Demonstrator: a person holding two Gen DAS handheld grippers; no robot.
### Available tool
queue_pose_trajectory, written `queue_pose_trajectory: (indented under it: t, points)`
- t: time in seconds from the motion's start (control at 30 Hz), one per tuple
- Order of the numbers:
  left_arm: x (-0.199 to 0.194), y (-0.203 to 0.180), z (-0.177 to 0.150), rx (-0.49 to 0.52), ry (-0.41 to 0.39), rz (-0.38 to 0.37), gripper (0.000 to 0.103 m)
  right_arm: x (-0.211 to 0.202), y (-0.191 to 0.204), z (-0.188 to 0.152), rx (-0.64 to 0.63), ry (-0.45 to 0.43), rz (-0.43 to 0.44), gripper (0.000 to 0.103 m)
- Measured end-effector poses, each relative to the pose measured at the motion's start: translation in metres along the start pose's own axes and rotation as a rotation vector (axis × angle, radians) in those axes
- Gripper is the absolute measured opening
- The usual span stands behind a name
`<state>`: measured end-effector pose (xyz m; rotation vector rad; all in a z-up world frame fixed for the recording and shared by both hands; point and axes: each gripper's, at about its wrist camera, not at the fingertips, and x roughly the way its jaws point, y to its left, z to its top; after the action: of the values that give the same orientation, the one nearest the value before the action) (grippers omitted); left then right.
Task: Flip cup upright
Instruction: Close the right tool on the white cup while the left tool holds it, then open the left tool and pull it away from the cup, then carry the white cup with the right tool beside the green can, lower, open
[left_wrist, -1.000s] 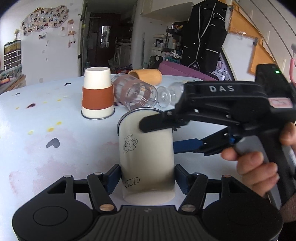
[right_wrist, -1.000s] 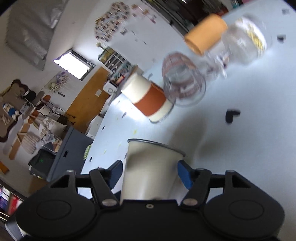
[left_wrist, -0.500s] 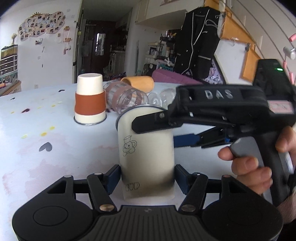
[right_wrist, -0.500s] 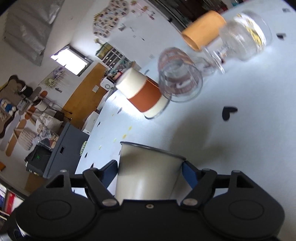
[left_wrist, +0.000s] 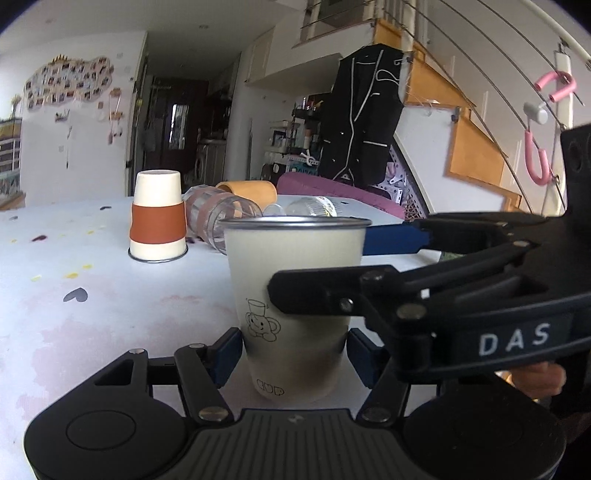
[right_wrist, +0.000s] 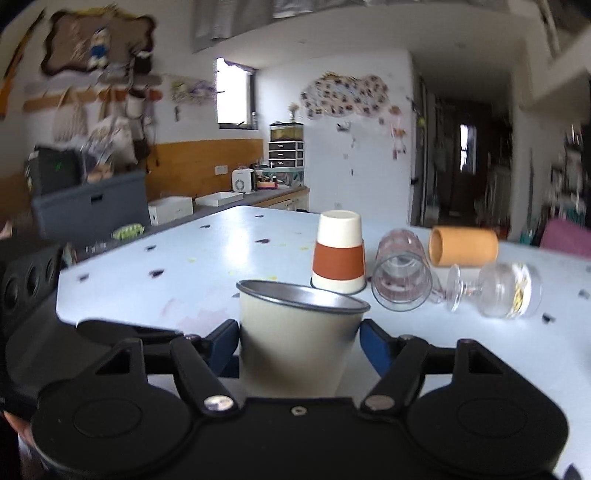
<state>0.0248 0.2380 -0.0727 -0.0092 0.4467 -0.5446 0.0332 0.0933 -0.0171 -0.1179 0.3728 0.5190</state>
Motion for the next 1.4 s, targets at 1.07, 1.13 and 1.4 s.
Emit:
queue_pose_trajectory:
  t: [1.07,1.13,1.4]
  points:
    - [-0.009,-0.010,-0.018,0.042,-0.068,0.089,0.071,-0.014,-0.086,-0.046,0.216,0.049,-0.300,0.068]
    - [-0.007,-0.012,-0.017,0.041,-0.069,0.085,0.071,-0.020,-0.106,-0.050,0.240,0.041,-0.363,0.068]
    - [-0.003,-0.020,-0.016,0.053,-0.061,0.076,0.071,-0.032,-0.163,-0.061,0.305,0.028,-0.535,0.068]
